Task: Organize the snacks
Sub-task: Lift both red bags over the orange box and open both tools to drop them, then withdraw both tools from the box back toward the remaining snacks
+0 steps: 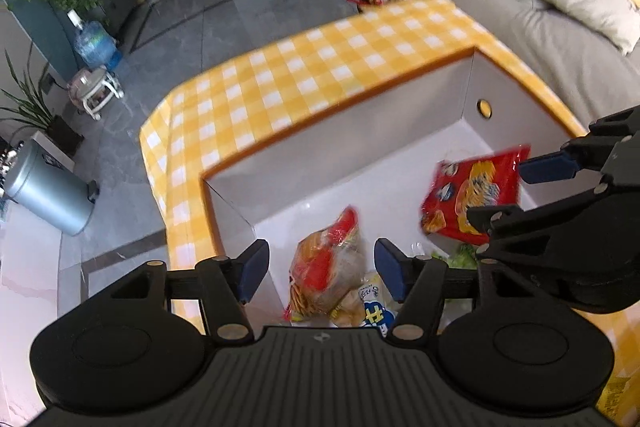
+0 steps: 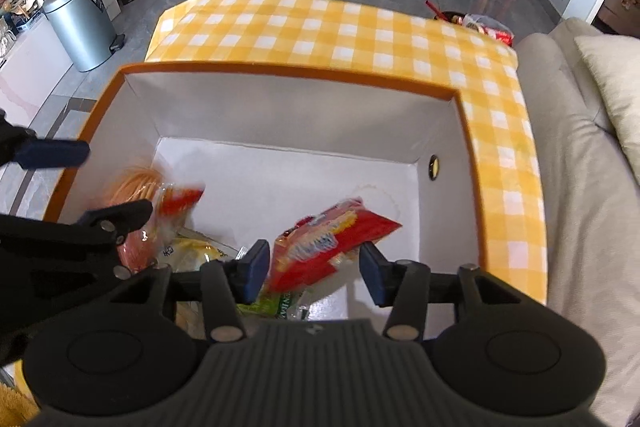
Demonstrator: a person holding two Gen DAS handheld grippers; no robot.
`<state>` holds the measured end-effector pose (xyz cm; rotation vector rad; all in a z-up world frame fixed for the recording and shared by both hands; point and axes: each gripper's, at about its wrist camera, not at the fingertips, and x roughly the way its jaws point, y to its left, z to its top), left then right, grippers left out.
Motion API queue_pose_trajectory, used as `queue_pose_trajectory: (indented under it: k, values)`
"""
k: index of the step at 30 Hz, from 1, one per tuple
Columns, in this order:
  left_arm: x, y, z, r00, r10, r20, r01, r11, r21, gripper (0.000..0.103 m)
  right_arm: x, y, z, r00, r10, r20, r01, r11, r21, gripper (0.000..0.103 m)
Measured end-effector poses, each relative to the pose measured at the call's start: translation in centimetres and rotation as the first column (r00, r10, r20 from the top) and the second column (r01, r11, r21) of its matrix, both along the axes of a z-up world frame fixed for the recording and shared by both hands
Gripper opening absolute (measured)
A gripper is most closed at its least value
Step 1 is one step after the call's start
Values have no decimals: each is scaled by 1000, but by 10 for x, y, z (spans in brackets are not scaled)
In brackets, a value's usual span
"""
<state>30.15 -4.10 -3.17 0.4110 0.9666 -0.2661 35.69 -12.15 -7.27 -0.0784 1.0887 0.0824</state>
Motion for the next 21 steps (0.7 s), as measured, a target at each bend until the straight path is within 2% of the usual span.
queue_pose_trajectory:
  k: [4,8,21]
  values:
    - [-10,-1,18,999,8,45,-7,1000,-8,72,-10,-2,16,999,3,38,-3,1000,-6,57]
    - [-22,-1,35,995,21,95,-20,1000,-11,72,-23,-4,37,996,4,88,-4,1000,-4,60]
    - [-77,4,90,969,74,236,-60,996,-67,72,-95,-7,101,970,8,243,-16,999,32,63]
